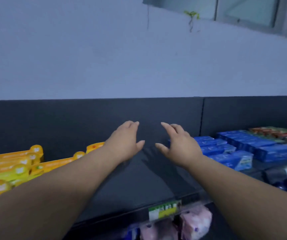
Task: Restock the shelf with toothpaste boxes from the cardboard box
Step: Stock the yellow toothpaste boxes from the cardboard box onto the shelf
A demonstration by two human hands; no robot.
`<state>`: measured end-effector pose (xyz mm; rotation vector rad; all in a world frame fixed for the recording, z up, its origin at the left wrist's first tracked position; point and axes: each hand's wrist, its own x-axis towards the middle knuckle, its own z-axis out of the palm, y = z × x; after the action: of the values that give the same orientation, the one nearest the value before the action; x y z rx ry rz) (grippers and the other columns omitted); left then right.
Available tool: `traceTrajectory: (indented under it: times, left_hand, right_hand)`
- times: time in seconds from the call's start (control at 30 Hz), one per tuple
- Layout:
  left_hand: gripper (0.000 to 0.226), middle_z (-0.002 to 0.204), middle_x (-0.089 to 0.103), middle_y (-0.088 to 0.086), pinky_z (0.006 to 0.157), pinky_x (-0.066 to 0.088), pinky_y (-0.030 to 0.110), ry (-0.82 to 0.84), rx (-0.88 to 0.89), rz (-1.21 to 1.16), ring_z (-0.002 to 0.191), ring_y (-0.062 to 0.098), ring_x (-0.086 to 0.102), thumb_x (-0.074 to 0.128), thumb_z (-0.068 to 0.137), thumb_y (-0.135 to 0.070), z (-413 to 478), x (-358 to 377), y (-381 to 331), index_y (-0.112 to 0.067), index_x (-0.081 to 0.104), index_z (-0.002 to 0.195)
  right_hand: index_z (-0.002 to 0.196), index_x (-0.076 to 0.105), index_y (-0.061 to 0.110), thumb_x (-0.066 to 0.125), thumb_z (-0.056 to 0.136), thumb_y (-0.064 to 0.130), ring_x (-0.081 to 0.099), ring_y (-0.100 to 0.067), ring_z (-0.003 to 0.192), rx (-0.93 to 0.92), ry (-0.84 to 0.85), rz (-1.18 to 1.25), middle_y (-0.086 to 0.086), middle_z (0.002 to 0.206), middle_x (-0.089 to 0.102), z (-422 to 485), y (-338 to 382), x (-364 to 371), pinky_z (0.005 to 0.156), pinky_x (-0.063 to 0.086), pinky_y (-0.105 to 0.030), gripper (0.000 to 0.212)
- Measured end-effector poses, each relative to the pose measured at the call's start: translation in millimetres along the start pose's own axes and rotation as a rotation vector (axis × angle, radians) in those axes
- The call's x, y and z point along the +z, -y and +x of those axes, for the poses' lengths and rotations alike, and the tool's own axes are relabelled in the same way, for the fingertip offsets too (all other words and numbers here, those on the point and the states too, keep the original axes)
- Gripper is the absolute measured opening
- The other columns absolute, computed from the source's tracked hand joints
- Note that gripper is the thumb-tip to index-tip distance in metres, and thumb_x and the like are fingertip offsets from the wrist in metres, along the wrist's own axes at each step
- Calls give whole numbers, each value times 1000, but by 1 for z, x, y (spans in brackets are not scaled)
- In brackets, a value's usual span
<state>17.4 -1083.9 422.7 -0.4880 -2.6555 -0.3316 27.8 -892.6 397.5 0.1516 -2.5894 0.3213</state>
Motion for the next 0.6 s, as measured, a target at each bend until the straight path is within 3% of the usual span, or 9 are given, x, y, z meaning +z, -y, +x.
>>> traceTrajectory:
  times: [0.27,0.6]
  left_hand:
    - [81,160,6,8,118,15,43,-90,240,-12,147,22,5,45,94,-52,-15,24,-214,-13,6,153]
    - [79,159,12,8,118,17,43,-21,518,-176,146,25,11,47,93,-52,-92,72,-466,-14,11,152]
  right_hand:
    - [151,19,36,43,88,67,38,-22,135,203,-172,-208,2,153,30,-119,-140,-117,108,36,-40,74]
    - [151,20,36,42,89,68,36,-25,136,547,-201,-409,2,153,30,-312,-293,-240,106,39,-41,73]
